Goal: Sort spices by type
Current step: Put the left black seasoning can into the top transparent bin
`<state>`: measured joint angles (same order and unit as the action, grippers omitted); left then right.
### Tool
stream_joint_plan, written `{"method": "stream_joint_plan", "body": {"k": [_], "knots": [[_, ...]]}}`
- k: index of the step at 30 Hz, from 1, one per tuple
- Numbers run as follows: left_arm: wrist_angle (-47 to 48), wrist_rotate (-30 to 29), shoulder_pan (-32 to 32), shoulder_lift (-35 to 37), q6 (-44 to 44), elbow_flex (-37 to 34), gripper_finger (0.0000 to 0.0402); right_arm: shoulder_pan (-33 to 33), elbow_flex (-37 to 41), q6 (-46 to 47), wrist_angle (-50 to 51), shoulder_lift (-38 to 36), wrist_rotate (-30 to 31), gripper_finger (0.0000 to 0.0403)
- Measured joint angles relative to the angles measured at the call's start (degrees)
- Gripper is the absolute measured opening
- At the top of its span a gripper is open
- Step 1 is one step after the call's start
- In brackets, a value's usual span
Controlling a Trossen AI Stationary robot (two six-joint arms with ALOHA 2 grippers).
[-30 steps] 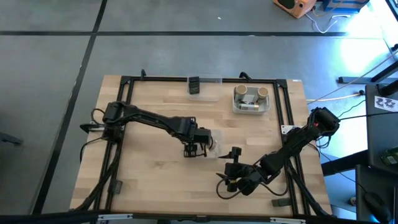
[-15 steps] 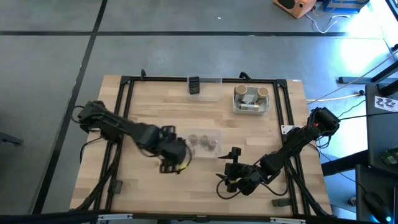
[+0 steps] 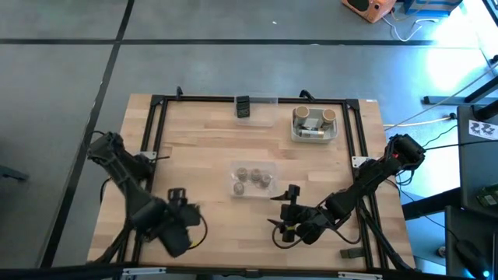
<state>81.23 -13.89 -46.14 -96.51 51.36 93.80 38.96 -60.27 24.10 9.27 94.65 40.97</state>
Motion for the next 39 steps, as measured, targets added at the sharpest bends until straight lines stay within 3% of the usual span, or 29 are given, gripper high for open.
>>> {"method": "stream_joint_plan", "body": {"k": [6,10,17,23,27,39], "knots": [[2.04,3.94,-6.09,-0.49,17.86,-0.78,0.0279,-0.07,0.00,0.05,-1.23,0.00,0.00,0.0335],[5.04,9.86,-8.64,-2.28,28.84,-0.81,0.0279,-0.03,0.00,0.08,-3.72,0.00,-0.02,0.0335],[8.68,21.90,-11.25,-6.92,41.18,-0.83,0.0279,0.02,0.00,0.06,-8.89,0.11,-2.44,0.0335],[8.85,25.18,-12.03,-9.73,52.94,-2.08,0.0279,0.02,0.00,0.07,-11.25,0.11,-3.50,0.0335],[7.39,28.78,-12.01,-10.81,54.37,-5.53,0.0279,0.02,0.00,0.04,-12.22,0.11,-3.50,0.0335],[1.63,31.58,-12.27,-11.34,54.70,-13.21,0.0279,0.02,0.00,-0.35,-12.23,0.11,-3.50,0.0335]]}}
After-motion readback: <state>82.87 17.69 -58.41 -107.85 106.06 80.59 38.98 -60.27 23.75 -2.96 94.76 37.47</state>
